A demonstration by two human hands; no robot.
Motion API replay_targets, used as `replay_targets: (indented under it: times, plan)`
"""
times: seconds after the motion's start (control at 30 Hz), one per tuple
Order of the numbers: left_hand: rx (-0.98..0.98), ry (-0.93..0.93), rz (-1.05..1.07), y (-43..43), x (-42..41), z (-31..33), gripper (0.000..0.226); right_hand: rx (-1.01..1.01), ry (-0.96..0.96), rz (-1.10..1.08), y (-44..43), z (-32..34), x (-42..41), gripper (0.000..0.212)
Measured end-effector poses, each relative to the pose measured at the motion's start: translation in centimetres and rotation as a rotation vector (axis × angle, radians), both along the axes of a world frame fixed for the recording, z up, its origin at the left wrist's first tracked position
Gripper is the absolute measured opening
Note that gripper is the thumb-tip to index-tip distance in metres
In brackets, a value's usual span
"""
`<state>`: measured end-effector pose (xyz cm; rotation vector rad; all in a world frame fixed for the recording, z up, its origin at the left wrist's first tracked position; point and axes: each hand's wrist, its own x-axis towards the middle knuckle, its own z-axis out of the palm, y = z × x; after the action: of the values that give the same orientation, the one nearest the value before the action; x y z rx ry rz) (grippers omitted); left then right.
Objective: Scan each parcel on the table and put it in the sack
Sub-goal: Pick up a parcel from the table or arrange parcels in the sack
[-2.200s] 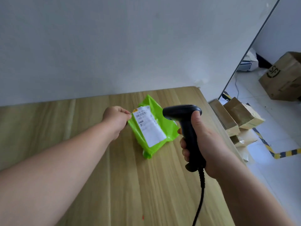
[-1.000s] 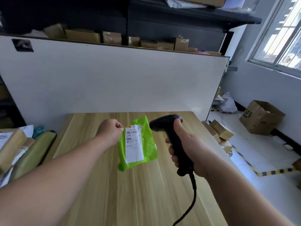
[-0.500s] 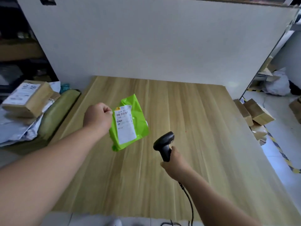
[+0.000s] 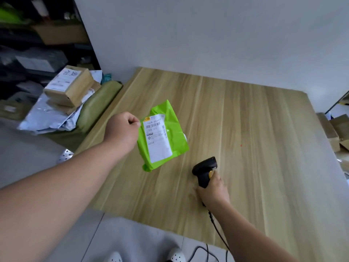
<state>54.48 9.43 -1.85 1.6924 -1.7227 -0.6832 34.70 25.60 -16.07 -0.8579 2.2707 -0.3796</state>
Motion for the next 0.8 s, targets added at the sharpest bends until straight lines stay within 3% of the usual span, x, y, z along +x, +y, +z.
replay_targets:
  times: [0.23, 0.37, 0.53, 0.7, 0.8]
  plan:
    - [0.015, 0.117, 0.052, -0.3, 2.7, 1.3, 0.026, 0.035, 0.002, -0.051, 0.5, 1.5, 0.2, 0.086]
    - [0.027, 0.162, 0.046, -0.8, 5.2, 2.2, 0.021, 0.012, 0.062, -0.112, 0.6, 3.5, 1.6, 0.076]
    - [0.059, 0.308, 0.059, -1.5, 9.9, 3.6, 0.023, -0.214, 0.148, -0.054, -2.7, 8.9, 7.7, 0.068]
    - [0.090, 0.405, 0.065, -3.9, 17.8, 5.5, 0.026, -0.493, -0.029, -0.011, -8.4, 14.5, 17.9, 0.070]
    - [0.123, 0.420, 0.021, -5.8, 23.7, 6.3, 0.024, -0.588, -0.028, 0.089, -11.3, 16.5, 24.0, 0.077]
